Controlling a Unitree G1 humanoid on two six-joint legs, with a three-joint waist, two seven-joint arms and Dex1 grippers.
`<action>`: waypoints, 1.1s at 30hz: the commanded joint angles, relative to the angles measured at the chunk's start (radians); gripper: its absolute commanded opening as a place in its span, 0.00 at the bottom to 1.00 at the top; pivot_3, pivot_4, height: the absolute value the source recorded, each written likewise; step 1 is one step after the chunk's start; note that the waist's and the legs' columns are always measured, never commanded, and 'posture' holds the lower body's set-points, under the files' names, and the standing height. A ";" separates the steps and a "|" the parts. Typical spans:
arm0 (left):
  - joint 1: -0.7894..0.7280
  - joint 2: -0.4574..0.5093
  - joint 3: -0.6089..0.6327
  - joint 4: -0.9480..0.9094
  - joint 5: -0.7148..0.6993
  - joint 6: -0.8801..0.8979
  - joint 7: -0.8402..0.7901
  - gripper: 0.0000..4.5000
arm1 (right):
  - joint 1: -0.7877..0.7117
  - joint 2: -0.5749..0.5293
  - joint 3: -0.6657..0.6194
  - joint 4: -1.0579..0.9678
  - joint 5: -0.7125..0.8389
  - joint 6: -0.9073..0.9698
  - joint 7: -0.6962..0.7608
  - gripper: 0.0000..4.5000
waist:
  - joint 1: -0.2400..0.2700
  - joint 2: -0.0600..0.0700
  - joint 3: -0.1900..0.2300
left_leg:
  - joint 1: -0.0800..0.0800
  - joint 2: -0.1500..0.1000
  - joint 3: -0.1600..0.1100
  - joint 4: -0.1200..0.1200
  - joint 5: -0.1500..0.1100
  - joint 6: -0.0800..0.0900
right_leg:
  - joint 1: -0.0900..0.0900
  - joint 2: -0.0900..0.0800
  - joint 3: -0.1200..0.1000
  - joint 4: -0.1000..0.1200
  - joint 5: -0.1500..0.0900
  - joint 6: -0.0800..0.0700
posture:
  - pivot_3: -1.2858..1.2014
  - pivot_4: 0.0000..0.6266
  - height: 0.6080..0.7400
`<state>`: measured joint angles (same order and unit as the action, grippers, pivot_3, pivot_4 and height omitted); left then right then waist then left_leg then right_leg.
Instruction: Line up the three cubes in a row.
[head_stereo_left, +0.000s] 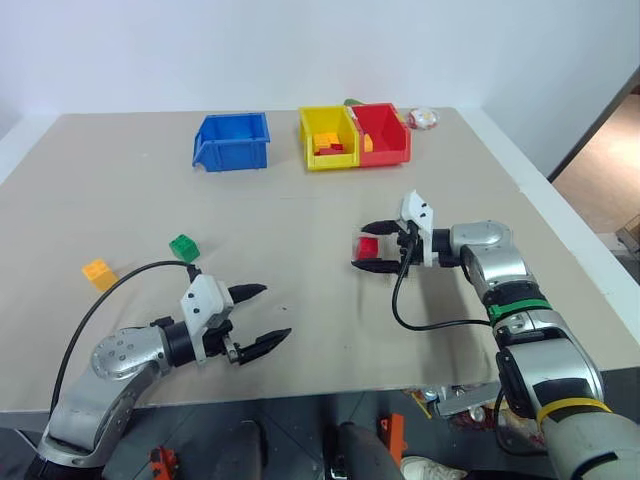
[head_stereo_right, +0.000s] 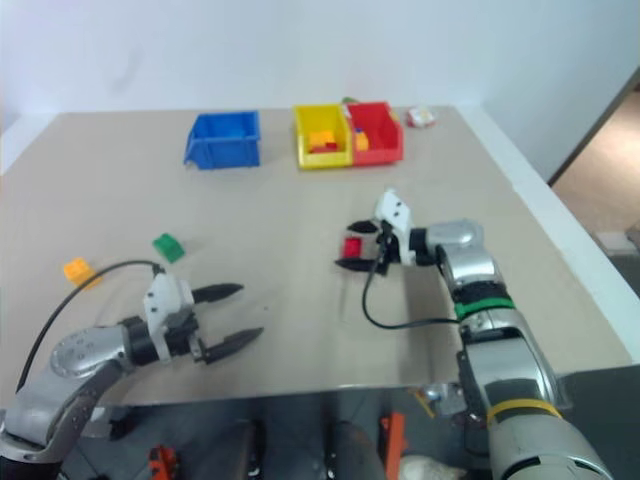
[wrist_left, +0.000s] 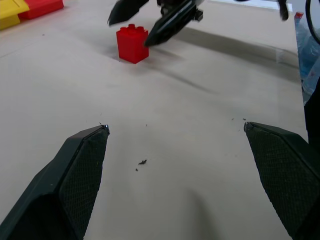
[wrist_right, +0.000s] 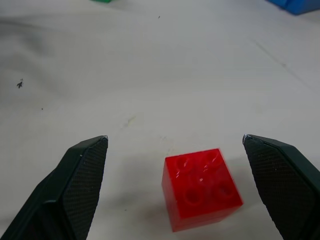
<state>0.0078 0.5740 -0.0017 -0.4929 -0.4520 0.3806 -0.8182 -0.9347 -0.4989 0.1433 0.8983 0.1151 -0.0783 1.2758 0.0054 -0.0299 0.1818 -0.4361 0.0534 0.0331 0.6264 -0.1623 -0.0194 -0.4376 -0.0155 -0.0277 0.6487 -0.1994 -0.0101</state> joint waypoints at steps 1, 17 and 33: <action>0.002 0.015 0.020 -0.043 -0.005 -0.001 0.013 1.00 | -0.044 0.006 -0.015 0.053 -0.027 -0.057 -0.025 0.91 | 0.000 0.000 0.000 | 0.000 0.000 0.000 0.000 0.000 0.000 | 0.000 0.000 0.000 0.000 0.000 0.000 | 0.52 0.24 1.00; 0.031 0.021 0.037 -0.037 0.005 -0.021 0.055 1.00 | -0.106 0.020 -0.012 0.072 -0.049 -0.069 0.087 0.28 | -0.002 0.000 0.000 | 0.002 0.001 0.006 0.000 0.000 0.000 | 0.000 0.001 0.006 0.000 0.001 0.001 | 0.52 0.24 1.00; 0.146 0.002 0.109 -0.049 0.024 -0.081 0.119 1.00 | -0.012 0.125 0.108 -0.236 -0.024 0.030 0.237 0.28 | 0.002 0.000 0.000 | 0.006 0.009 0.013 -0.002 0.000 -0.001 | -0.002 0.008 0.012 0.001 0.003 -0.004 | 0.52 0.24 1.00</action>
<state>0.1507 0.5759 0.0830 -0.4939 -0.4200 0.3223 -0.7045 -0.9290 -0.3794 0.2515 0.6644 0.0897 -0.0293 1.5019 0.0073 -0.0297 0.1819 -0.4297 0.0629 0.0478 0.6241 -0.1627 -0.0201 -0.4404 -0.0072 -0.0144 0.6498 -0.1963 -0.0145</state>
